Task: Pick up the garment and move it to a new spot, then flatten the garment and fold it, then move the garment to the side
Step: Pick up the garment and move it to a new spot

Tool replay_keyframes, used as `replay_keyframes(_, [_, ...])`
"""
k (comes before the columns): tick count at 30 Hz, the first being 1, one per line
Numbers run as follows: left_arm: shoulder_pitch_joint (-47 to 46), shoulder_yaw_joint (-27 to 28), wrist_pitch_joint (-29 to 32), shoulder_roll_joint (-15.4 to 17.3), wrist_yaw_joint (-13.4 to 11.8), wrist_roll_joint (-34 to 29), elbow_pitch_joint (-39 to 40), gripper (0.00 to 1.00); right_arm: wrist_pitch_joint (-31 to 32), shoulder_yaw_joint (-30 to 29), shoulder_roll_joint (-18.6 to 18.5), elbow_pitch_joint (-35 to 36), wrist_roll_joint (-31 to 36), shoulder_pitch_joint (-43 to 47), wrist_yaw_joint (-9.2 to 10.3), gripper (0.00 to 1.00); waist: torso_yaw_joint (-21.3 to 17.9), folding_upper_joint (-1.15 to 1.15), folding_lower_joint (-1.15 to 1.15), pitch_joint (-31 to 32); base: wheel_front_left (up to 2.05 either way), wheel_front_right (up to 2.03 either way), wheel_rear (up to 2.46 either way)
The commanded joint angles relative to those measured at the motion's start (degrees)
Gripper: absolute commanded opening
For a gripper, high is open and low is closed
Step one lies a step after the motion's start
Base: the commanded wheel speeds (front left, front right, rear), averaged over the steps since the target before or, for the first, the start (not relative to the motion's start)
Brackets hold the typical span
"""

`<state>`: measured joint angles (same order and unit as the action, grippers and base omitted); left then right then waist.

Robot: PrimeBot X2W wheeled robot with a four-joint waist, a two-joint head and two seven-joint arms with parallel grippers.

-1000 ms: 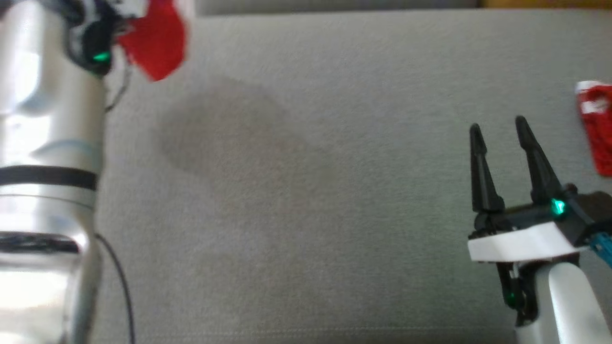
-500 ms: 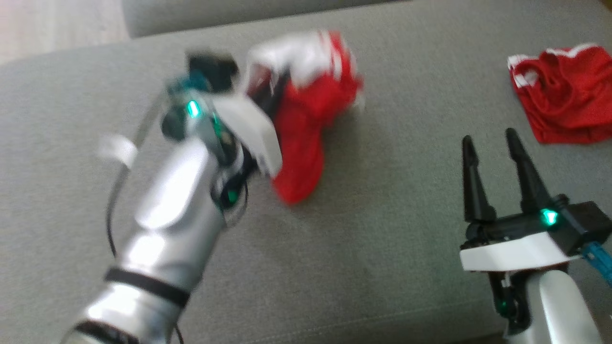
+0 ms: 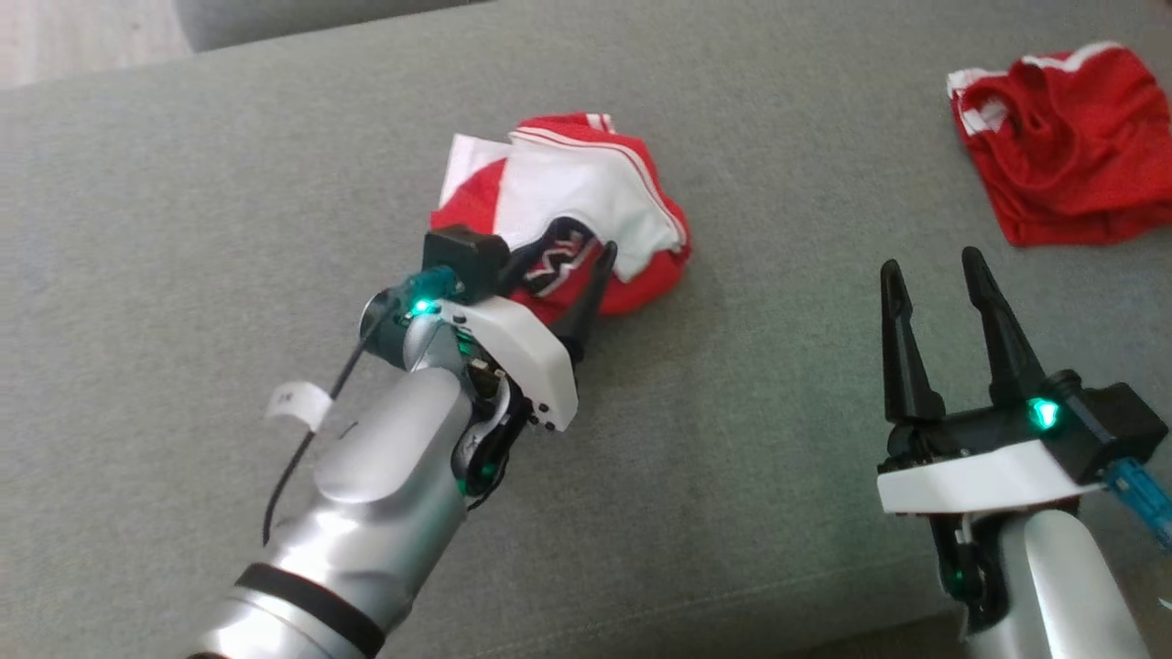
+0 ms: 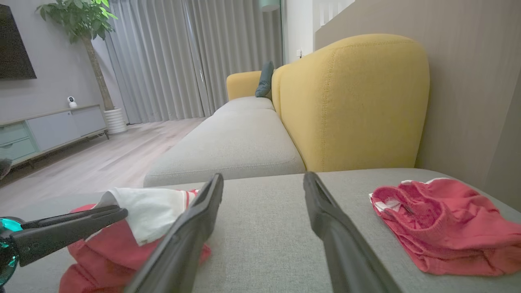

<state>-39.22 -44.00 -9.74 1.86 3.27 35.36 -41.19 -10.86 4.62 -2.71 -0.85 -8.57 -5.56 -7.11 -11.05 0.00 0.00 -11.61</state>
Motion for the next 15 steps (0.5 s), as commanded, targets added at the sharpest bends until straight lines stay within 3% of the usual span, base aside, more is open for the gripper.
replay_keyframes(1, [-2.6, 1.1, -1.2, 1.0, -0.5, -0.7, 1.6, 1.0, -0.6, 0.9, -0.2, 1.5, 0.0, -1.8, -0.37, 1.0, 1.2, 0.0, 0.0, 1.4, 0.0, 0.0, 0.0])
replay_keyframes(8, [0.5, 2.4, -4.5, 1.9, -3.5, -1.8, 5.0, 1.0, 0.0, -1.3, -0.2, 0.3, 0.9, -0.9, -0.37, 1.0, 5.0, 0.0, 0.0, 6.1, 0.0, 0.0, 0.0])
replay_keyframes(15, [9.7, 5.8, -5.2, 5.2, -7.8, -2.7, 12.8, 1.0, 0.2, -1.7, -0.2, -2.0, 0.3, 1.3, -0.37, 1.0, 8.4, 0.0, 0.0, 10.4, 0.0, 0.0, 0.0])
